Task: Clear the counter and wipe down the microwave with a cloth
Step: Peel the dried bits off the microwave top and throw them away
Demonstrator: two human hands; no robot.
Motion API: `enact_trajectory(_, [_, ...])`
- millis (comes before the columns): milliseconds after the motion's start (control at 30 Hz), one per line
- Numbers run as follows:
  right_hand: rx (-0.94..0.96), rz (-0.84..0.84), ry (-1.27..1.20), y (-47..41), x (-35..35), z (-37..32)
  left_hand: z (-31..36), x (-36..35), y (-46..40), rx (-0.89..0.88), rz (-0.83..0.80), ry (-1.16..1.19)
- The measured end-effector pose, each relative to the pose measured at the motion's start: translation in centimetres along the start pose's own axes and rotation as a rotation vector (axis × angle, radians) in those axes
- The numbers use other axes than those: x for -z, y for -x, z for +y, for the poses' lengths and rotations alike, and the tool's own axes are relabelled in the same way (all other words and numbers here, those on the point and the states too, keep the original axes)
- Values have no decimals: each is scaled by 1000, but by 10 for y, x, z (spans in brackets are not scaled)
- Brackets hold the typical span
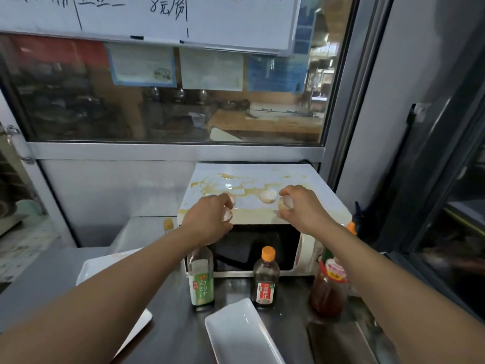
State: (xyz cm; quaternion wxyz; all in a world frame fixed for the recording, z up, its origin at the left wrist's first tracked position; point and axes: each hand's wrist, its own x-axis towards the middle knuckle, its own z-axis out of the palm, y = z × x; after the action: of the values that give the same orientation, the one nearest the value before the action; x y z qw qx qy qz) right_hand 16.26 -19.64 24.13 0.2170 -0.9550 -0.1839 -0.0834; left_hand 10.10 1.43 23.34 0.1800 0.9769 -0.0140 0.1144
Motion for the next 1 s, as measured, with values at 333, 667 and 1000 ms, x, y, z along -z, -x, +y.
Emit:
enact_trajectory(333, [116,-61,-66,-85,-22,18,-15,-8,-56,111,70,9])
enact_trajectory(667, [154,-258,-119,-105,-44,29,-34,-11,-83,147,93,10])
enact_trajectory(1000, [97,-266,-166,-105,-56,35,-44,-17,-92,114,53,30])
